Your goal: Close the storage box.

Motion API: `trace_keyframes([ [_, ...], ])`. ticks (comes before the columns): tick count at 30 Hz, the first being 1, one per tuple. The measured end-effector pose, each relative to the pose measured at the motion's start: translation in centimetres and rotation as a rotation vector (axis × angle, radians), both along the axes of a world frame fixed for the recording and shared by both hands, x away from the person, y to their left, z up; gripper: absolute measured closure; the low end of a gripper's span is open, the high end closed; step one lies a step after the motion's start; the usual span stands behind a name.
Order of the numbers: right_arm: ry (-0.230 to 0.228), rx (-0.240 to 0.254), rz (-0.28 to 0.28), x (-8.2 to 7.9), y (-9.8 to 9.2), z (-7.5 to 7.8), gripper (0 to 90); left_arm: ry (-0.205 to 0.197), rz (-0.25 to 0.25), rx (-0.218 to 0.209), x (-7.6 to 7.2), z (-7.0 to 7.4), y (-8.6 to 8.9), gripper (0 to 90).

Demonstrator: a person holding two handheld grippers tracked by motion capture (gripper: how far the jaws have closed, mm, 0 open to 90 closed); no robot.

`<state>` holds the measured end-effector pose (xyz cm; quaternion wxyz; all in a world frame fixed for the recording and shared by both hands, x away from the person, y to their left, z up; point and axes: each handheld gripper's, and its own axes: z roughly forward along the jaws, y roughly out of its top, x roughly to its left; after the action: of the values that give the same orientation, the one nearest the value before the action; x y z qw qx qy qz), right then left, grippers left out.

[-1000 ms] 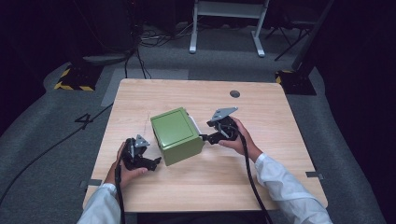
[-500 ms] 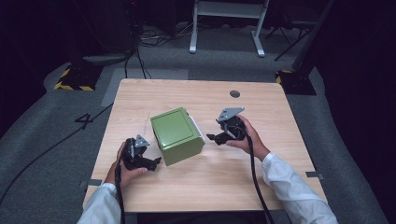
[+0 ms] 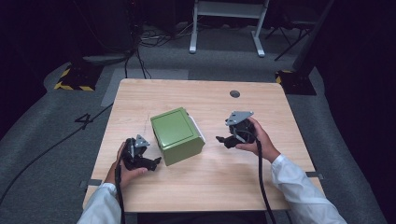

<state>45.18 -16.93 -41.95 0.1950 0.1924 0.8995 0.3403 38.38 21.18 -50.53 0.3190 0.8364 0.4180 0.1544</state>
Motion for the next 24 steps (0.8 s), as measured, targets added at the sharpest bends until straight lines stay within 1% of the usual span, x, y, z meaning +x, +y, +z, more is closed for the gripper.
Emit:
trace_keyframes([
  [5, -0.007, -0.013, -0.014, -0.4, -1.2, 0.1, 20.7, 0.000, 0.000, 0.000, 0.0, 0.0, 0.0, 0.6],
  [13, -0.026, -0.066, -0.029, -1.5, -3.0, -0.4, 20.3, 0.000, 0.000, 0.000, 0.0, 0.0, 0.0, 0.6],
  [24, -0.029, -0.073, -0.063, -3.0, -6.3, -1.3, 20.2, 0.003, 0.005, -0.004, -0.1, 0.0, 0.0, 0.6],
])
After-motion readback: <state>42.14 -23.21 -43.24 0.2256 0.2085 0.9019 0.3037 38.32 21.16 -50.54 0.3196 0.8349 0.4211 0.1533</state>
